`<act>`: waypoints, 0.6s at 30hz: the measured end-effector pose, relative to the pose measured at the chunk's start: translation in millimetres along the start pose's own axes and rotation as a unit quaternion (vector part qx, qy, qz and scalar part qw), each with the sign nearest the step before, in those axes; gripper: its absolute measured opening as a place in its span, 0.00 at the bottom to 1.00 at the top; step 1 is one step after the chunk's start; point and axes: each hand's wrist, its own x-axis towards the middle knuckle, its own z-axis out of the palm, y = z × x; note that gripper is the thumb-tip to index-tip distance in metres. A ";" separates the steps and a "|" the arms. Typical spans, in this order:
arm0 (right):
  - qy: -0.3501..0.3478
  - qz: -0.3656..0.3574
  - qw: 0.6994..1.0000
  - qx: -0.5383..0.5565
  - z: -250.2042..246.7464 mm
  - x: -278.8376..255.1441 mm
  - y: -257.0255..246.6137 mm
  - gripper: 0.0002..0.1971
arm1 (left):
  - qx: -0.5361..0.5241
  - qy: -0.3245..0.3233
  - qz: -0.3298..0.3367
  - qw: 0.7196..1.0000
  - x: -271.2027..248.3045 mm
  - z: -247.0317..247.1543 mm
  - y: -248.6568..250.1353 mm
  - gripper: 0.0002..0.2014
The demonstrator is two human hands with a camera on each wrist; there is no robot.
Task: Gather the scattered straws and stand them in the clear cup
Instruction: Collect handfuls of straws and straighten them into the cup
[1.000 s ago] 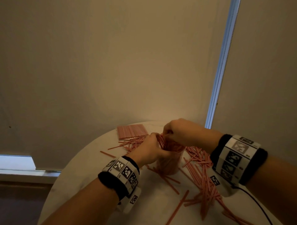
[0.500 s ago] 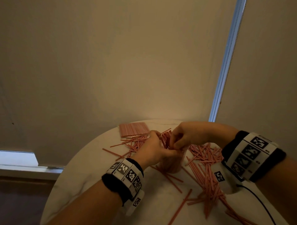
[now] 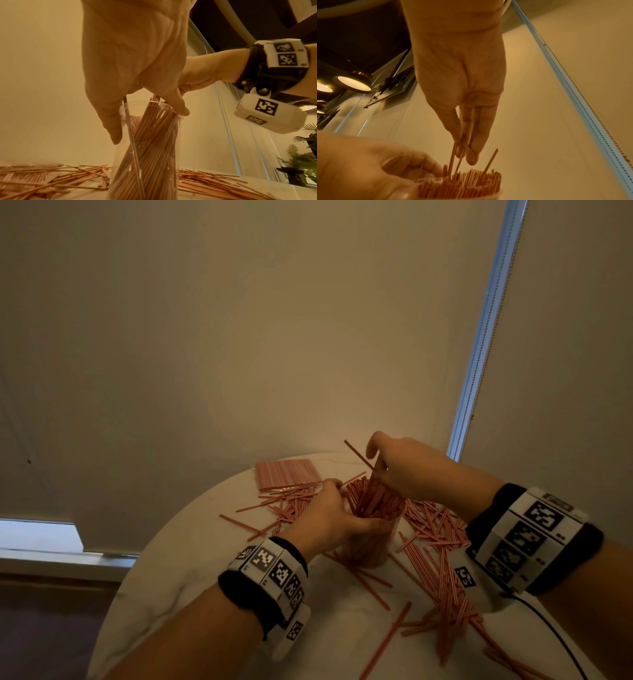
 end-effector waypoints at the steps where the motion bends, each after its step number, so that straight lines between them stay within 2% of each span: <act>1: 0.002 -0.005 1.000 -0.014 -1.0 -0.7 0.6 0.10 | 0.000 0.001 0.000 1.000 -0.1 0.0 0.1 0.67; 3: 0.001 -0.015 1.000 -0.013 -3.6 -0.7 2.0 0.08 | 0.001 0.001 0.000 1.000 -0.2 -0.1 0.2 0.68; 10: -0.004 -0.035 0.999 -0.036 -11.6 0.2 3.7 0.16 | -0.018 0.004 -0.007 1.000 -2.1 1.3 0.5 0.65; 16: -0.171 -0.062 0.976 -0.116 5.0 -8.3 -15.2 0.17 | -0.087 -0.002 -0.024 0.996 -1.6 4.2 -2.5 0.64; 18: -0.170 -0.054 0.981 -0.080 8.2 -5.9 -19.0 0.16 | -0.093 -0.004 -0.015 0.996 0.0 5.4 -5.8 0.62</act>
